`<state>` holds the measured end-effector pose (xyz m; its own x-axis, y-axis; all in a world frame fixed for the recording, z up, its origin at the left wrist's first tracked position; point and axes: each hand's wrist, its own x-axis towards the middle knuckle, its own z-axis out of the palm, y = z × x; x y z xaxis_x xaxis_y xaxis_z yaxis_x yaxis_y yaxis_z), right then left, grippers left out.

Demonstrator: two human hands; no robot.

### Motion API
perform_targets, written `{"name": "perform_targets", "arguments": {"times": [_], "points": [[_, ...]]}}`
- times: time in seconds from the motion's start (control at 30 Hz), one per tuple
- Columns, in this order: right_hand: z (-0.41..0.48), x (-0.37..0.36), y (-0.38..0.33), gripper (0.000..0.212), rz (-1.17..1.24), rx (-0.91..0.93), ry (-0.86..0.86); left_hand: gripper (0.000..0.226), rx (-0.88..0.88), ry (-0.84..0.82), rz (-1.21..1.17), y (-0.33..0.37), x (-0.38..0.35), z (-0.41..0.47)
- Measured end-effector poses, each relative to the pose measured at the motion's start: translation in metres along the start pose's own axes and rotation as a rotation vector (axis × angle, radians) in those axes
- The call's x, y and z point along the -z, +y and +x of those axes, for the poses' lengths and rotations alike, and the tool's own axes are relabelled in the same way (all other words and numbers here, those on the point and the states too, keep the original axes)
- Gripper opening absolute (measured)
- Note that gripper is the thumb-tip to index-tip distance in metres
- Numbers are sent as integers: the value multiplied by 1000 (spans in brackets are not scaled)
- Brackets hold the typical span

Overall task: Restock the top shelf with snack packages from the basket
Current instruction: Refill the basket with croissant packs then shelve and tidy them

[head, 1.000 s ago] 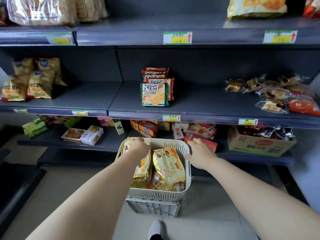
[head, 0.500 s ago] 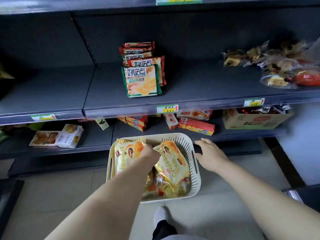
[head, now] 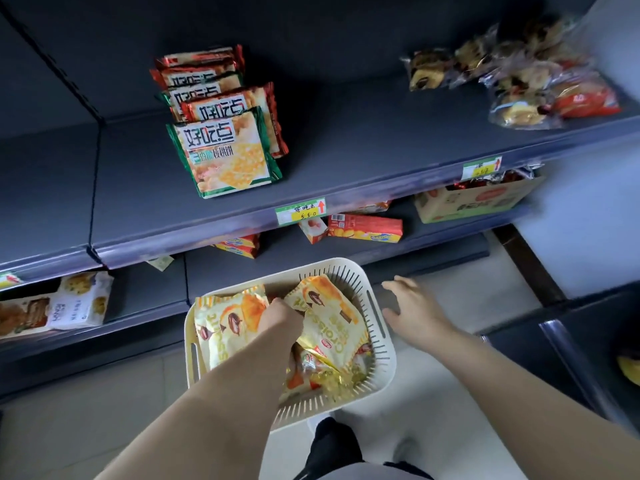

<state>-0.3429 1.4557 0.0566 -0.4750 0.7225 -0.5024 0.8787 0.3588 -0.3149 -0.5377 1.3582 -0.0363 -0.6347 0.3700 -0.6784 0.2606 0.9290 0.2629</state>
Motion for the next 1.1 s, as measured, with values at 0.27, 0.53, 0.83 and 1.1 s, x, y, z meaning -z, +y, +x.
{"name": "perform_targets", "arguments": {"times": [0.27, 0.53, 0.83, 1.1], "points": [[2, 0, -2, 52, -18, -22, -15, 20, -156, 126, 70, 1, 9, 9], [-4, -1, -5, 53, 8, 25, -40, 31, -187, 132, -147, 23, 6, -10], [-19, 2, 6, 52, -12, 15, -35, 31, -33, 32, 93, 5, -10, -15], [-32, -15, 15, 51, 24, 21, -74, 22, -150, 209, 66, 6, -6, -4]]}}
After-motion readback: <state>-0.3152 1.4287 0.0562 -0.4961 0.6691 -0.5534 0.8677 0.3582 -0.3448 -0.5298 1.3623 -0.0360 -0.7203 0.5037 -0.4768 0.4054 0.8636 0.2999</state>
